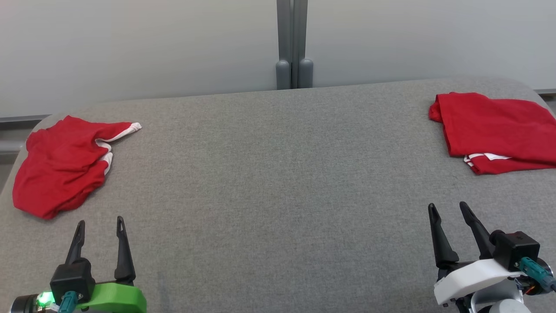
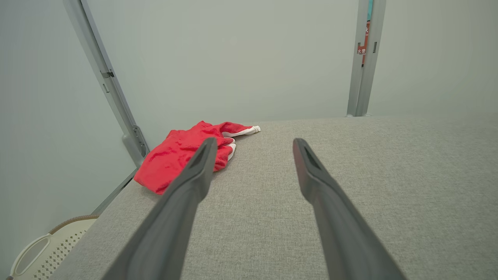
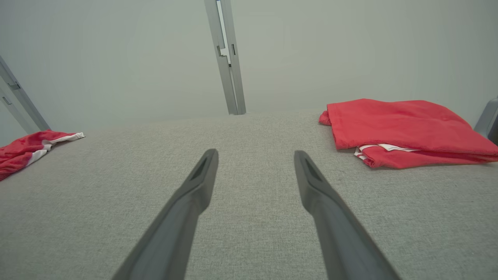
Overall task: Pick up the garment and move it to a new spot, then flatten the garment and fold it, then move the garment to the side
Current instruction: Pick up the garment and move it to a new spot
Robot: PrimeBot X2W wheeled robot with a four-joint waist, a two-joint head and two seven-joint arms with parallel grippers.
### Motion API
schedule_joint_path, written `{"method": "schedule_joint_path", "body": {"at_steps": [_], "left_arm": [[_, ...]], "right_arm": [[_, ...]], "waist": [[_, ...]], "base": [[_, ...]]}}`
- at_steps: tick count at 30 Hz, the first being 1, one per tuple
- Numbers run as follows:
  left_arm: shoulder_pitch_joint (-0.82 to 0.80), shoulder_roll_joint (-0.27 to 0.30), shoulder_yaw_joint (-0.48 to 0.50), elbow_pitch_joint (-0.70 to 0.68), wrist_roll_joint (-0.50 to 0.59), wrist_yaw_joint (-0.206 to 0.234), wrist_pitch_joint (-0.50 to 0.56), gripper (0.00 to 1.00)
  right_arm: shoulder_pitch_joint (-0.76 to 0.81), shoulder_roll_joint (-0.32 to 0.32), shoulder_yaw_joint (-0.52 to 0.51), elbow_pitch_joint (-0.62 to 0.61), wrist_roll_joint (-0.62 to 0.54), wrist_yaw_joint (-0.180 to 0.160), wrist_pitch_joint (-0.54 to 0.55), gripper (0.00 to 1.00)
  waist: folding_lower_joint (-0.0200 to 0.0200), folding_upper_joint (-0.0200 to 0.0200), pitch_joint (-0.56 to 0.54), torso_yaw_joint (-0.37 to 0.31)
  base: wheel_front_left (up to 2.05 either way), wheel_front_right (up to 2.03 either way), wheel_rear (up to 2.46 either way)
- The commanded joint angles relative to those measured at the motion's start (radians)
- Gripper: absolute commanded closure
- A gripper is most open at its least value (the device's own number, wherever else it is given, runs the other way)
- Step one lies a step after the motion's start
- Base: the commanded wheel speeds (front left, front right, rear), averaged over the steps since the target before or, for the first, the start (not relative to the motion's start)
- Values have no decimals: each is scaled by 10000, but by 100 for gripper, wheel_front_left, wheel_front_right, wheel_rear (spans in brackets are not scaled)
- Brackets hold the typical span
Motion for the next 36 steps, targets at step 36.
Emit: {"method": "schedule_joint_path", "body": {"at_steps": [36], "left_arm": [[-96,194,322,-480,-45,215,-26,0]], "right_arm": [[201,189,227,-294,62,-11,-92,0]], "waist": [[1,0,393,3749]], "base": [[0,0,0]]}}
